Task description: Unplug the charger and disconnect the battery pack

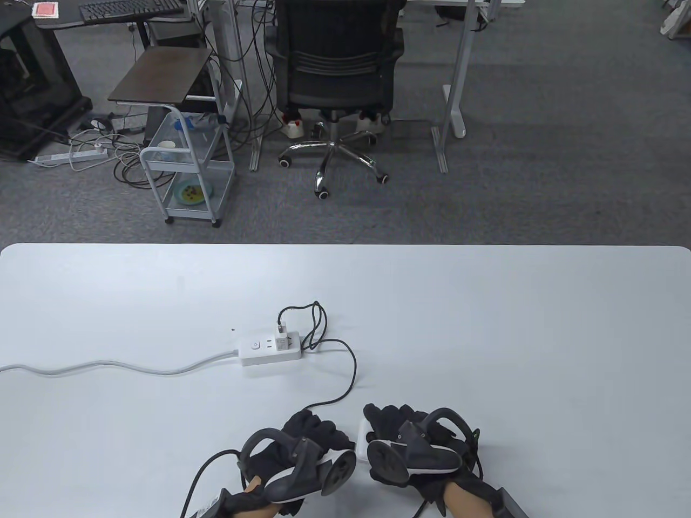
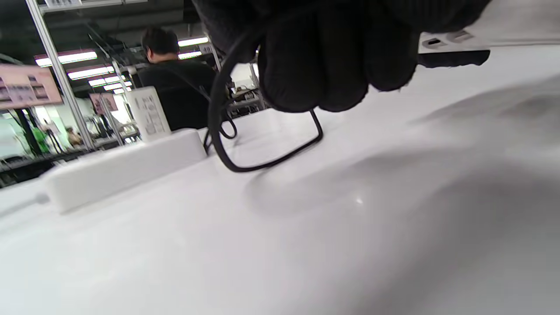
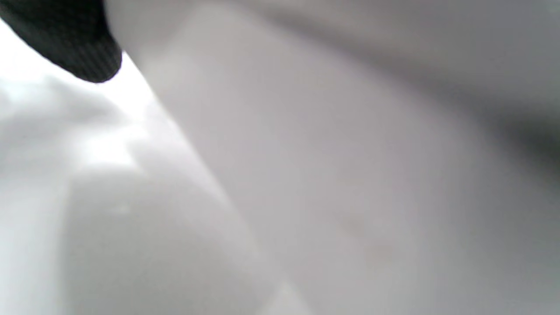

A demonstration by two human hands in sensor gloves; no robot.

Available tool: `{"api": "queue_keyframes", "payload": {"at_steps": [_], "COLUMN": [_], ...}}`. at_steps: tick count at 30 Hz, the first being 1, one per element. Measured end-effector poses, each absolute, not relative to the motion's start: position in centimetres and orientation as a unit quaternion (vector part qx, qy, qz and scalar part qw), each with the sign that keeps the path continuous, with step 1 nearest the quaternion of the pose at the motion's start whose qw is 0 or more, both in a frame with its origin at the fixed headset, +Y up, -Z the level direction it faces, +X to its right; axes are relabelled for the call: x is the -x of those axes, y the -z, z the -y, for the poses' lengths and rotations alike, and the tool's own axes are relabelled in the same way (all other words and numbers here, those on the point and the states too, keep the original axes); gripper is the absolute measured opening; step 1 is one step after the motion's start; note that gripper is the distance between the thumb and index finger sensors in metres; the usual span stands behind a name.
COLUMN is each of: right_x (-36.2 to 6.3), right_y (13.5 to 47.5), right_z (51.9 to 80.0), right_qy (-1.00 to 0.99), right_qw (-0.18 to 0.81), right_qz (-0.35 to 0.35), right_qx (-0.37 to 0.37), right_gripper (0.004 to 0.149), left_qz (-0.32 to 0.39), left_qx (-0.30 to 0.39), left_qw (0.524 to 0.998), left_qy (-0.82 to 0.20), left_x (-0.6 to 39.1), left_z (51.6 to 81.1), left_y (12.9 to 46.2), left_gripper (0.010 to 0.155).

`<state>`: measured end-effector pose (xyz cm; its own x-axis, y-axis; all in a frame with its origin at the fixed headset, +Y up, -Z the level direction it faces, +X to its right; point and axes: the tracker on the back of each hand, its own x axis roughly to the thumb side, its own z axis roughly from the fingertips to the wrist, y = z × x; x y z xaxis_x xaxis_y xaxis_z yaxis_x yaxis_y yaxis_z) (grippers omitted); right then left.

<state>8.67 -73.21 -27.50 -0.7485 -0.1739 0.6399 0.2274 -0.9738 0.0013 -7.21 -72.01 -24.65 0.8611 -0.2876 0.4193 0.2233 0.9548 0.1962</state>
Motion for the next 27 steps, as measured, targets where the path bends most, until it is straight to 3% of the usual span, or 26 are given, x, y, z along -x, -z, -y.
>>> {"api": "queue_keyframes", "payload": {"at_steps": [4, 15, 17, 27], "right_x": [-8.9, -8.8, -9.2, -9.6], "right_y": [27.4, 27.4, 27.5, 26.7], "right_z": [72.7, 72.6, 72.5, 70.6], "right_qy": [0.935, 0.933, 0.933, 0.933], "right_qw": [0.085, 0.112, 0.097, 0.144], "right_qz": [0.028, 0.025, 0.022, -0.013], "right_qx": [0.344, 0.341, 0.345, 0.329], "right_gripper": [0.104, 0.104, 0.105, 0.105], "left_qz": [0.226, 0.235, 0.249, 0.212], "left_qx": [-0.084, -0.041, -0.073, -0.058], "left_qw": [0.960, 0.967, 0.963, 0.973], "left_qy": [0.142, 0.088, 0.075, 0.074], "left_x": [7.2, 7.6, 7.9, 8.7], "left_z": [71.3, 71.9, 71.5, 71.9], "left_y": [24.6, 25.0, 24.5, 25.3], "left_gripper": [0.044, 0.044, 0.044, 0.044]}}
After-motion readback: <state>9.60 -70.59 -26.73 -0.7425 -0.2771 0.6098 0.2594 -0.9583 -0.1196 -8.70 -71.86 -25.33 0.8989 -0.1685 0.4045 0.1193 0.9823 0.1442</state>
